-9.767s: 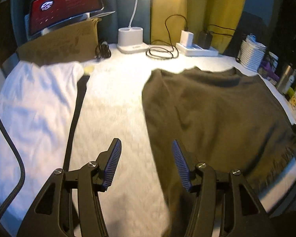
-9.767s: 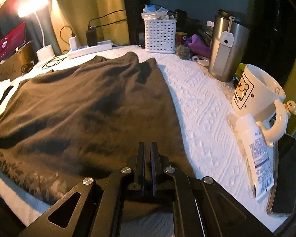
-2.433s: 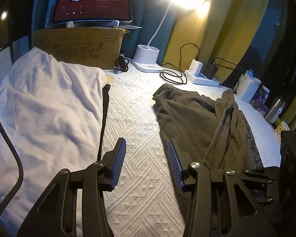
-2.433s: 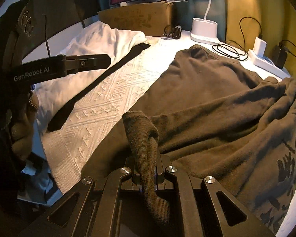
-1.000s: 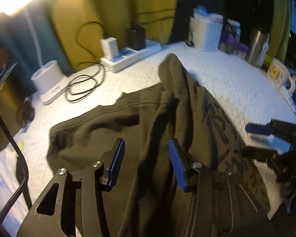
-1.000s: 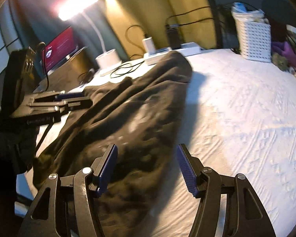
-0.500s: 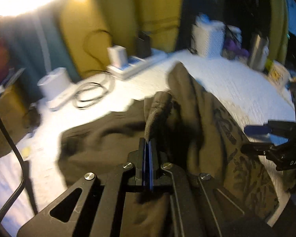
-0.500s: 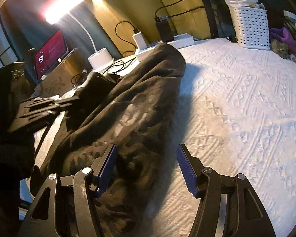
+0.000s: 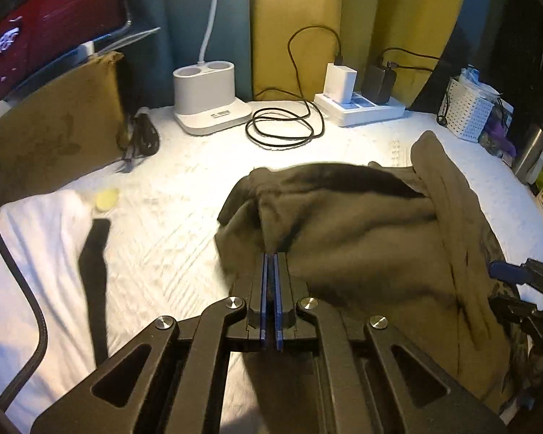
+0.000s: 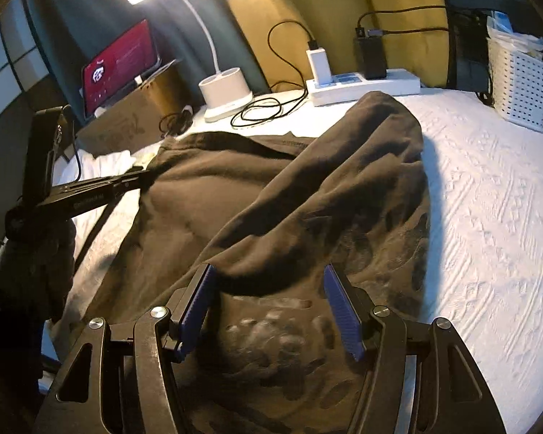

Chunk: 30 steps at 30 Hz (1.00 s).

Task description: Fold small clothes

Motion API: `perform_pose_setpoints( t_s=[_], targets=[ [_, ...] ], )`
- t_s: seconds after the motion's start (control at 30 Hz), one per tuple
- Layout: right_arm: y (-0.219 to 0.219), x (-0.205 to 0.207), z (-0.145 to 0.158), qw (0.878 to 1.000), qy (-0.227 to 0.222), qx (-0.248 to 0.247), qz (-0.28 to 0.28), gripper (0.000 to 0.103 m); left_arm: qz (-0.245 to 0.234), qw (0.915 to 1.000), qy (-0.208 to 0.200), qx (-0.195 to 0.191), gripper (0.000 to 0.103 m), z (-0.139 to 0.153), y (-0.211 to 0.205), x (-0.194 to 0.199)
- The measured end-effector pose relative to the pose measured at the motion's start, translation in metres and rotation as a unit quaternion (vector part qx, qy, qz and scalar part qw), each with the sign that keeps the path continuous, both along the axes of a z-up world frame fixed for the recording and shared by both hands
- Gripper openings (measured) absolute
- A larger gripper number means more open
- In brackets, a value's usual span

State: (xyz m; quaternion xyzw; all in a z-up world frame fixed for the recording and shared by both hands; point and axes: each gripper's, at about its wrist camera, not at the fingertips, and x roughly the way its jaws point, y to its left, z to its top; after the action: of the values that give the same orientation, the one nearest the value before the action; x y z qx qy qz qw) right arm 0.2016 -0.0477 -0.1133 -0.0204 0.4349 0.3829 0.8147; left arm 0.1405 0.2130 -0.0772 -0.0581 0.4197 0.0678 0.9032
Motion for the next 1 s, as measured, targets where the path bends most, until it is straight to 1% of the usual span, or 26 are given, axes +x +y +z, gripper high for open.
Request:
perform_pose_setpoints(
  t_s=[0.03, 0.07, 0.1, 0.13, 0.2, 0.27, 0.33, 0.4, 0.43, 0.5, 0.57, 0.67, 0.7, 0.73, 0.77, 0.8, 0.9, 1.0],
  targets=[
    [0.0, -0.001, 0.0, 1.0, -0.001, -0.003, -0.001, 0.065, -0.002, 1.0, -0.004, -0.002, 0.01, 0.002, -0.001, -0.006],
    [0.0, -0.002, 0.0, 1.0, -0.001, -0.005, -0.003, 0.065, -0.008, 0.9998, -0.01, -0.012, 0.019, 0.005, -0.003, -0.012],
    [0.0, -0.002, 0.0, 1.0, -0.001, -0.006, -0.005, 0.065, -0.012, 0.9996, -0.016, -0.02, 0.041, 0.008, -0.004, -0.017],
    [0.0, -0.004, 0.001, 1.0, -0.001, -0.008, -0.008, 0.065, -0.014, 0.9993, -0.022, -0.027, 0.052, 0.012, -0.006, -0.023],
    [-0.001, -0.007, 0.002, 1.0, -0.004, -0.011, -0.009, 0.065, -0.028, 0.9979, -0.034, -0.047, 0.052, 0.02, -0.013, -0.038],
    [-0.003, -0.011, 0.002, 1.0, -0.005, -0.013, -0.009, 0.066, -0.064, 0.9954, -0.03, -0.065, 0.052, 0.022, -0.027, -0.049],
    [-0.004, -0.015, 0.002, 1.0, -0.006, -0.016, -0.01, 0.066, -0.089, 0.9929, -0.024, -0.075, 0.052, 0.018, -0.041, -0.061],
    [-0.005, -0.019, 0.001, 1.0, -0.006, -0.019, -0.01, 0.066, -0.114, 0.9887, -0.005, -0.097, 0.052, 0.009, -0.056, -0.072],
    [-0.006, -0.021, 0.001, 1.0, -0.007, -0.02, -0.011, 0.066, -0.122, 0.9873, 0.006, -0.101, 0.052, 0.004, -0.063, -0.077],
    [-0.009, -0.026, 0.003, 1.0, -0.009, -0.022, -0.011, 0.066, -0.129, 0.986, 0.021, -0.104, 0.052, -0.005, -0.073, -0.089],
    [-0.012, -0.031, 0.004, 1.0, -0.011, -0.024, -0.013, 0.067, -0.124, 0.985, 0.03, -0.116, 0.052, -0.011, -0.076, -0.099],
    [-0.017, -0.038, 0.003, 0.999, -0.009, -0.028, -0.017, 0.067, -0.122, 0.983, 0.035, -0.133, 0.052, -0.014, -0.08, -0.113],
    [-0.019, -0.041, 0.002, 0.999, -0.008, -0.03, -0.018, 0.067, -0.126, 0.983, 0.032, -0.13, 0.05, -0.014, -0.083, -0.118],
    [-0.02, -0.043, 0.001, 0.999, -0.007, -0.031, -0.019, 0.067, -0.128, 0.9841, 0.024, -0.12, 0.021, -0.014, -0.086, -0.124],
    [-0.022, -0.045, 0.0, 0.999, -0.007, -0.032, -0.02, 0.067, -0.129, 0.9858, 0.027, -0.104, 0.007, -0.016, -0.089, -0.127],
    [-0.024, -0.047, -0.001, 0.999, -0.006, -0.033, -0.02, 0.067, -0.128, 0.9863, 0.033, -0.099, 0.003, -0.018, -0.091, -0.128],
    [-0.029, -0.053, -0.006, 0.999, -0.004, -0.039, -0.023, 0.067, -0.125, 0.9883, 0.027, -0.083, 0.003, -0.018, -0.097, -0.136],
    [-0.033, -0.059, -0.01, 0.999, -0.003, -0.044, -0.024, 0.067, -0.12, 0.9889, 0.03, -0.083, 0.003, -0.019, -0.096, -0.145]
  ],
)
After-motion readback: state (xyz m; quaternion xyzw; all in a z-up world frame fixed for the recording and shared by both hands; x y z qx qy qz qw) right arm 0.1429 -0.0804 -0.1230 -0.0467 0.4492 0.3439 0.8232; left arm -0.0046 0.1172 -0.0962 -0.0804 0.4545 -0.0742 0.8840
